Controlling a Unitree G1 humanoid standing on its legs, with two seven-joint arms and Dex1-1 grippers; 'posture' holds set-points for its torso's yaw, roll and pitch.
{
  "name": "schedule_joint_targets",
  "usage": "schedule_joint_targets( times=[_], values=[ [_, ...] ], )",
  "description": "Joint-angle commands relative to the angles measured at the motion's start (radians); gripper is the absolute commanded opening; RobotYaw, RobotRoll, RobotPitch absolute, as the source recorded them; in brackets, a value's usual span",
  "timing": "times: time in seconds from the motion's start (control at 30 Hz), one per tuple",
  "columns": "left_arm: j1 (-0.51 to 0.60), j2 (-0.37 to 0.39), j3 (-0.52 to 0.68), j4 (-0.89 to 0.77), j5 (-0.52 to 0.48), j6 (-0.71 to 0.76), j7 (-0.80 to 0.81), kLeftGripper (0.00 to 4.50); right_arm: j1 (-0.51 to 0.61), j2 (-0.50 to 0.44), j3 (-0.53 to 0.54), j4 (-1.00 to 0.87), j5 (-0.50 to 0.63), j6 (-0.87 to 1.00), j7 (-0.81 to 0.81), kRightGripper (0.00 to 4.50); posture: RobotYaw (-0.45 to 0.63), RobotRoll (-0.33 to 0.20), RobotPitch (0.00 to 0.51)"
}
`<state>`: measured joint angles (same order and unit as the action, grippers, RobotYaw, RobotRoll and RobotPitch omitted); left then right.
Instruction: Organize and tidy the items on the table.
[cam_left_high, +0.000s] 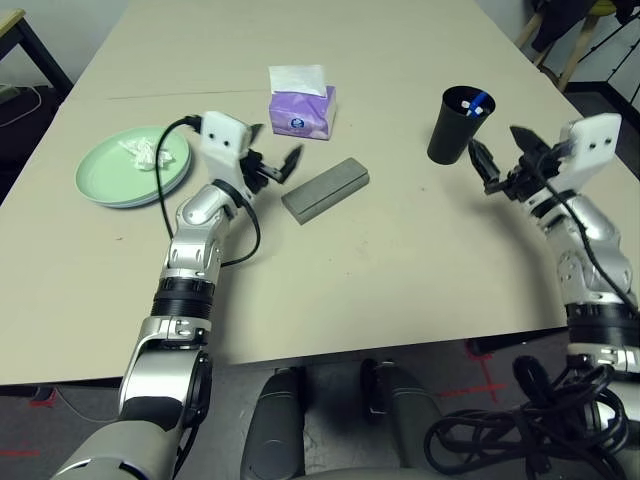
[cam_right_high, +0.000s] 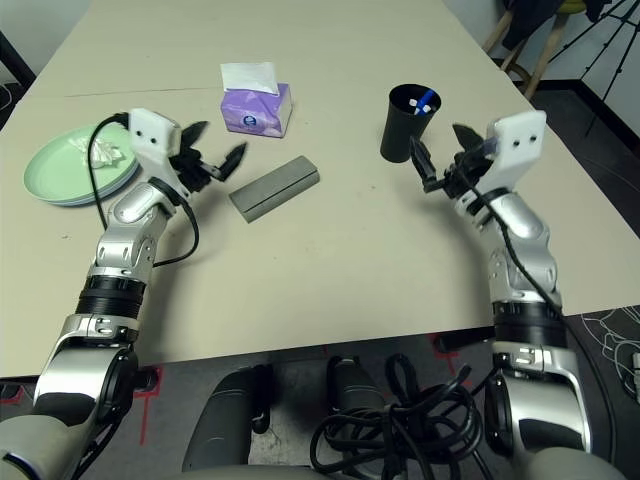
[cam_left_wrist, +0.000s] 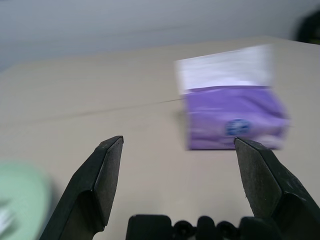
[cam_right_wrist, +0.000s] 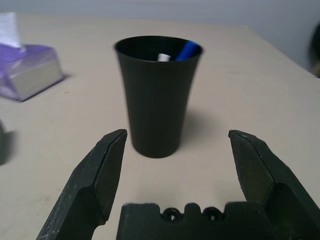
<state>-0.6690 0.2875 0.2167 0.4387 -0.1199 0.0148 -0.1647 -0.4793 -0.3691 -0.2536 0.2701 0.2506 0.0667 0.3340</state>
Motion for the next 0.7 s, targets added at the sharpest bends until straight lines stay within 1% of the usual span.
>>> schedule_joint_targets(
  times=[0.03,0.1,0.17,0.27,0.47,0.7],
  values=[
    [0.066,-0.027,0.055,-0.038,-0.010,0.022,0.116,4.50,0.010,0.029,-0.034,-0.009,0.005,-0.018,-0.069,4.46,0.03,0.000,0.145],
    [0.131,-0.030,0.080,-0.088,-0.022,-0.002,0.129,4.50,0.004,0.050,-0.052,0.011,0.028,-0.051,-0.080,4.46,0.04,0.000,0.144],
    [0.183,-0.017,0.074,-0.132,-0.029,-0.027,0.088,4.50,0.008,0.058,-0.057,0.021,0.043,-0.077,-0.062,4.46,0.04,0.000,0.144],
    [0.240,0.032,0.067,-0.156,-0.032,-0.046,0.014,4.50,0.021,0.053,-0.048,0.041,0.040,-0.102,-0.032,4.46,0.06,0.000,0.147],
    [0.251,0.084,0.101,-0.126,-0.049,-0.083,-0.017,4.50,0.023,0.053,-0.048,0.034,0.039,-0.103,-0.027,4.46,0.06,0.000,0.146],
    [0.246,0.094,0.117,-0.121,-0.064,-0.109,-0.021,4.50,0.010,0.036,-0.055,0.039,0.028,-0.083,-0.062,4.46,0.06,0.000,0.139]
  ],
)
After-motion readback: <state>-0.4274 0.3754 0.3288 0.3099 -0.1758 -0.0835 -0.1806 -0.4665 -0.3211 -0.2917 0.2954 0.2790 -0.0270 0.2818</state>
